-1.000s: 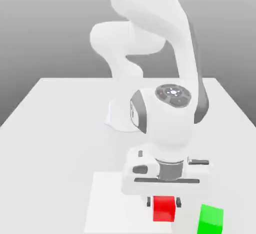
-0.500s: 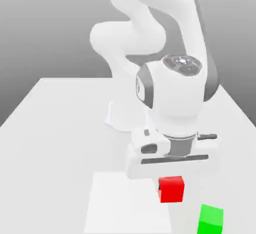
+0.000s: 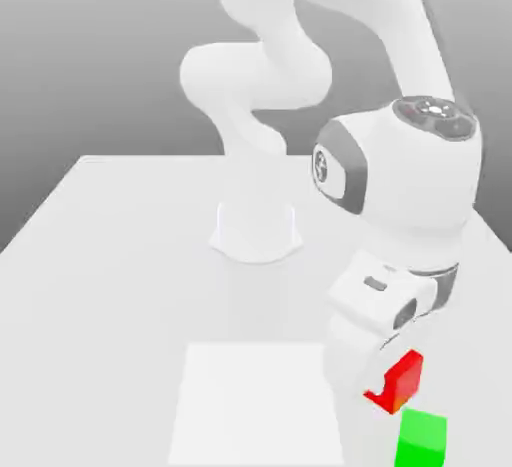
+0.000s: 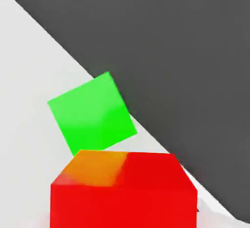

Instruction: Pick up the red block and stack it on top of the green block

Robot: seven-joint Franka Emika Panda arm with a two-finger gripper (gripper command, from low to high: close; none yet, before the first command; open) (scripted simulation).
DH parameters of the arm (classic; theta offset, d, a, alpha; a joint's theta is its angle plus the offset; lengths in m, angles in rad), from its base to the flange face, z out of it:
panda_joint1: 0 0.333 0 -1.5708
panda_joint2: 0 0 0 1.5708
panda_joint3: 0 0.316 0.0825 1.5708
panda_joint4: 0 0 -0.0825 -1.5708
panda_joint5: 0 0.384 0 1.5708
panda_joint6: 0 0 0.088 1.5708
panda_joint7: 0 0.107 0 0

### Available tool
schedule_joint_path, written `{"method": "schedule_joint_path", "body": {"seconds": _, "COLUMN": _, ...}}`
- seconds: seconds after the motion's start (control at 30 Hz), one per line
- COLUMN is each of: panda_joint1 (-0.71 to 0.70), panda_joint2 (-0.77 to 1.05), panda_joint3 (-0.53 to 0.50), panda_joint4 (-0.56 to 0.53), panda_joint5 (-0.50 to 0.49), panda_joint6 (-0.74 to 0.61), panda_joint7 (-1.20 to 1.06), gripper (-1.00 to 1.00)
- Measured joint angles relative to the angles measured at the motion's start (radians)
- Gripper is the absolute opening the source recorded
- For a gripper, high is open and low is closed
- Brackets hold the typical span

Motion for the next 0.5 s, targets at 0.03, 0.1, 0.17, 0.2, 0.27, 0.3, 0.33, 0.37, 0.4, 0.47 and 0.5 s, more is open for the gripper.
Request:
{"method": "schedule_joint_path", "body": {"seconds": 0.03, "panda_joint1": -0.001, "panda_joint2": 0.002, "panda_joint3": 0.008, "panda_joint4": 0.007, "panda_joint5": -0.003, "panda_joint6": -0.006, "panda_joint7": -0.037, "gripper": -1.0}}
{"method": "schedule_joint_path", "body": {"seconds": 0.1, "panda_joint1": -0.003, "panda_joint2": 0.005, "panda_joint3": 0.024, "panda_joint4": 0.022, "panda_joint5": -0.008, "panda_joint6": -0.017, "panda_joint7": -0.11, "gripper": -1.0}}
{"method": "schedule_joint_path", "body": {"seconds": 0.17, "panda_joint1": -0.008, "panda_joint2": 0.008, "panda_joint3": 0.043, "panda_joint4": 0.036, "panda_joint5": -0.014, "panda_joint6": -0.029, "panda_joint7": -0.182, "gripper": -1.0}}
{"method": "schedule_joint_path", "body": {"seconds": 0.2, "panda_joint1": -0.008, "panda_joint2": 0.01, "panda_joint3": 0.051, "panda_joint4": 0.043, "panda_joint5": -0.017, "panda_joint6": -0.034, "panda_joint7": -0.218, "gripper": -1.0}}
{"method": "schedule_joint_path", "body": {"seconds": 0.27, "panda_joint1": -0.007, "panda_joint2": 0.028, "panda_joint3": 0.06, "panda_joint4": 0.056, "panda_joint5": -0.032, "panda_joint6": -0.03, "panda_joint7": -0.269, "gripper": -1.0}}
{"method": "schedule_joint_path", "body": {"seconds": 0.3, "panda_joint1": 0.002, "panda_joint2": 0.055, "panda_joint3": 0.052, "panda_joint4": 0.06, "panda_joint5": -0.052, "panda_joint6": -0.008, "panda_joint7": -0.266, "gripper": -1.0}}
{"method": "schedule_joint_path", "body": {"seconds": 0.33, "panda_joint1": 0.012, "panda_joint2": 0.087, "panda_joint3": 0.039, "panda_joint4": 0.063, "panda_joint5": -0.075, "panda_joint6": 0.019, "panda_joint7": -0.255, "gripper": -1.0}}
{"method": "schedule_joint_path", "body": {"seconds": 0.37, "panda_joint1": 0.024, "panda_joint2": 0.121, "panda_joint3": 0.022, "panda_joint4": 0.066, "panda_joint5": -0.099, "panda_joint6": 0.048, "panda_joint7": -0.24, "gripper": -1.0}}
{"method": "schedule_joint_path", "body": {"seconds": 0.4, "panda_joint1": 0.037, "panda_joint2": 0.152, "panda_joint3": 0.006, "panda_joint4": 0.069, "panda_joint5": -0.121, "panda_joint6": 0.076, "panda_joint7": -0.226, "gripper": 1.0}}
{"method": "schedule_joint_path", "body": {"seconds": 0.47, "panda_joint1": 0.037, "panda_joint2": 0.152, "panda_joint3": 0.006, "panda_joint4": 0.069, "panda_joint5": -0.121, "panda_joint6": 0.076, "panda_joint7": -0.226, "gripper": 1.0}}
{"method": "schedule_joint_path", "body": {"seconds": 0.5, "panda_joint1": 0.037, "panda_joint2": 0.152, "panda_joint3": 0.006, "panda_joint4": 0.069, "panda_joint5": -0.121, "panda_joint6": 0.076, "panda_joint7": -0.226, "gripper": 1.0}}
